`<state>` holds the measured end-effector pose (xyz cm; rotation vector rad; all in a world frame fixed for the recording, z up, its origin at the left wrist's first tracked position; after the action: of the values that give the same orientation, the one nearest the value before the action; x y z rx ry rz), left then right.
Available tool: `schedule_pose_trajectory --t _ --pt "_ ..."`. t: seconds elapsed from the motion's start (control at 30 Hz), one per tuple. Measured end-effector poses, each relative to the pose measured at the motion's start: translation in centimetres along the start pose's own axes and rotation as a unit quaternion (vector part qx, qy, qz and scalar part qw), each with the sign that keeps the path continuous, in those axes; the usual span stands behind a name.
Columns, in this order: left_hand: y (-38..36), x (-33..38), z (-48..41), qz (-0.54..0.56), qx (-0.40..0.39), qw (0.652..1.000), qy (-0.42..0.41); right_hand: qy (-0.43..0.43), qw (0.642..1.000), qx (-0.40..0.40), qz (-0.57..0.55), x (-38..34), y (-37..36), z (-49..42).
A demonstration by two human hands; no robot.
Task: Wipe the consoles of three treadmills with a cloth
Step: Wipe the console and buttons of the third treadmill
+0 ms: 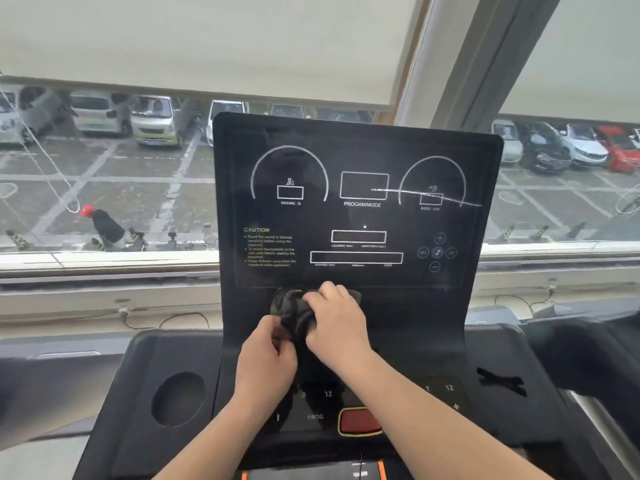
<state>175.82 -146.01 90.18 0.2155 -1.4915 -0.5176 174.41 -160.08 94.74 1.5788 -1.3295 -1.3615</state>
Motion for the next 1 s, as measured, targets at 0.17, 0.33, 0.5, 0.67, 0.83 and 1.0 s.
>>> schedule_pose_trajectory --t 0.17,0.33,0.5,0.67,0.83,1.0 --pt "4.9 -2.5 -0.5 0.016 0.054 0.997 0.046 0.029 0.999 -0.017 -0.007 -5.4 -1.9 -1.7" --pt "9.1 -5.9 -0.2 0.023 0.085 0.993 0.083 0.095 0.994 -0.051 0.022 -10.3 -3.7 -3.3" --pt "11.4 -9.3 0.4 0.037 0.106 0.986 0.120 0.127 0.983 -0.116 0.059 -12.5 -6.7 -1.7" --pt "11.1 -12.2 0.2 0.010 0.074 0.988 0.134 0.080 0.985 -0.153 0.007 -13.0 -10.0 2.3" --pt "9.8 -13.0 -0.4 -0.032 0.020 0.993 0.108 0.028 0.982 -0.184 -0.027 -10.7 -9.7 4.4" --pt "9.5 -13.5 -0.7 -0.047 -0.003 0.993 0.110 0.110 0.983 -0.119 0.084 -10.1 -9.1 5.4"
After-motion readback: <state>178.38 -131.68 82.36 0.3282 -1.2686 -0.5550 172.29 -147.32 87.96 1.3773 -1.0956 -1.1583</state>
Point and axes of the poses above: each hand's wrist, its own z-axis away from the middle knuckle, its own y-axis out of the back of the hand, x = y × z, the point moved 5 cm from there along -z, towards the middle knuckle, and after that the axes turned 5 degrees about y, right-handed, at the moved point
